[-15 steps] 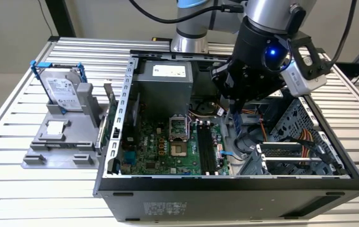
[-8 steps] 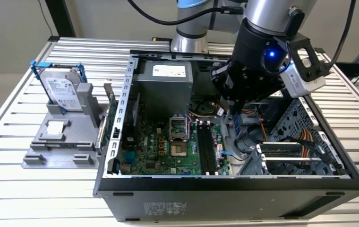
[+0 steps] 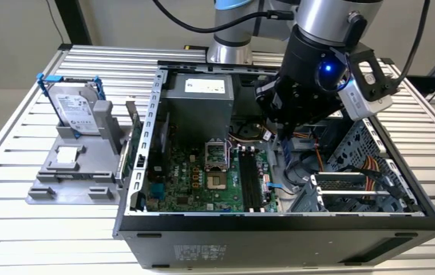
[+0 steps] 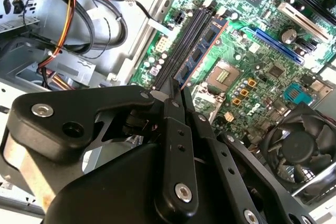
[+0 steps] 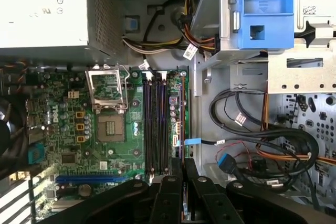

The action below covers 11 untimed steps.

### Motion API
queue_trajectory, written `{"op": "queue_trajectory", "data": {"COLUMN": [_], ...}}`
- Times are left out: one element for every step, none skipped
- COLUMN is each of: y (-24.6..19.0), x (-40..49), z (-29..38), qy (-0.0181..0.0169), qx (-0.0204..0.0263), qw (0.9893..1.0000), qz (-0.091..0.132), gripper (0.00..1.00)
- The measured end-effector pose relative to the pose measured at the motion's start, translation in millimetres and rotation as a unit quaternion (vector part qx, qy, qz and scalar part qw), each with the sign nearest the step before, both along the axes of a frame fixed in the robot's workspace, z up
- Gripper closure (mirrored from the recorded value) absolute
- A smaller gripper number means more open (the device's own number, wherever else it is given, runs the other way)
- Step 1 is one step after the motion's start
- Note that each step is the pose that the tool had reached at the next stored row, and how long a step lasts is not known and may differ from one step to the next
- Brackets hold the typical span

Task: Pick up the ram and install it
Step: 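Insert the ram into the slot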

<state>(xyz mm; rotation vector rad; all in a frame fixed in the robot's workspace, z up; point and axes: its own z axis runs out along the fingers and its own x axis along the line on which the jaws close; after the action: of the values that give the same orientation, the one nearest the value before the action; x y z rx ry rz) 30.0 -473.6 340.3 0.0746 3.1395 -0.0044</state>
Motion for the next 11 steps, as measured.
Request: {"op": "queue_trajectory", "data": {"y": [0.0, 0.0, 0.0, 0.0, 0.0, 0.0, 0.0, 0.0, 0.0, 0.0, 0.0], "x": [0.0, 0.0, 0.0, 0.0, 0.0, 0.0, 0.0, 0.0, 0.0, 0.0, 0.0], "z": [-0.5, -0.9, -1.3, -1.7, -2.1, -2.6, -2.9, -3.3, -3.8, -4.2, -4.6], "qy": [0.0, 0.0, 0.0, 0.0, 0.0, 0.0, 0.0, 0.0, 0.0, 0.0, 0.0], "qx": [0.0, 0.0, 0.0, -0.0001, 0.0, 0.0, 0.0, 0.0, 0.0, 0.0, 0.0], "qw": [1.0, 1.0, 1.0, 1.0, 1.0, 1.0, 1.0, 1.0, 1.0, 1.0, 1.0], "qz": [0.0, 0.0, 0.0, 0.0, 0.0, 0.0, 0.0, 0.0, 0.0, 0.0, 0.0], "gripper": [1.0, 1.0, 1.0, 1.0, 1.0, 1.0, 1.0, 1.0, 1.0, 1.0, 1.0]}}
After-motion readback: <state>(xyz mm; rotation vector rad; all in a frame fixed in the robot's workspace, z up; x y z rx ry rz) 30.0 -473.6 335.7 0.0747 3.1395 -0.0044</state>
